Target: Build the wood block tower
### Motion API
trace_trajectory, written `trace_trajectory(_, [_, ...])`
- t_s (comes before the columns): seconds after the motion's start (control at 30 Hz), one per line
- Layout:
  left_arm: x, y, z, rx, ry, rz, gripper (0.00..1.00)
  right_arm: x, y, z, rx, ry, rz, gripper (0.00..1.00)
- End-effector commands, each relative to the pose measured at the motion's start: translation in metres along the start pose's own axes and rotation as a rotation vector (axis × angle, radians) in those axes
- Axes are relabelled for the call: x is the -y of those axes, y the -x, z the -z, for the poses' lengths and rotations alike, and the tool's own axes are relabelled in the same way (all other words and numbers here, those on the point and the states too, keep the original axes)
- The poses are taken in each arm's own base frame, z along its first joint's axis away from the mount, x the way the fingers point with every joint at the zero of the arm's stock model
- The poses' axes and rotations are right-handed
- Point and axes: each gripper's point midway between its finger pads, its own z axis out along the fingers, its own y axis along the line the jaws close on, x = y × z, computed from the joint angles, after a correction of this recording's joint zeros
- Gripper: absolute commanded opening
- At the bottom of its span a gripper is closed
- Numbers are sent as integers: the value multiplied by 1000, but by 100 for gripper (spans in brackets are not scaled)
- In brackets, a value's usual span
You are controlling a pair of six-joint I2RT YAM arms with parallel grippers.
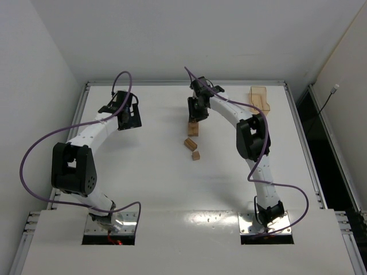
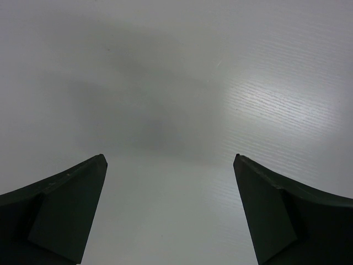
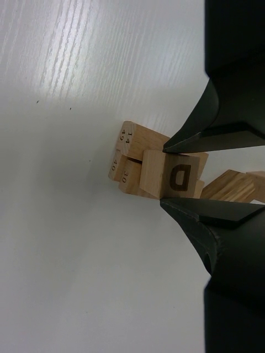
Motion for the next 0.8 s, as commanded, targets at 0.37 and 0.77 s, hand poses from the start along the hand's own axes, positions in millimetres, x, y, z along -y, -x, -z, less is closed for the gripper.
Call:
trace_trajectory(0.37, [3, 11, 0, 24, -23, 31, 100, 4, 14, -4, 48, -35, -13, 63])
trace_trajectory(0.77, [3, 11, 0, 24, -23, 31, 100, -17, 37, 54, 147, 69, 112, 78])
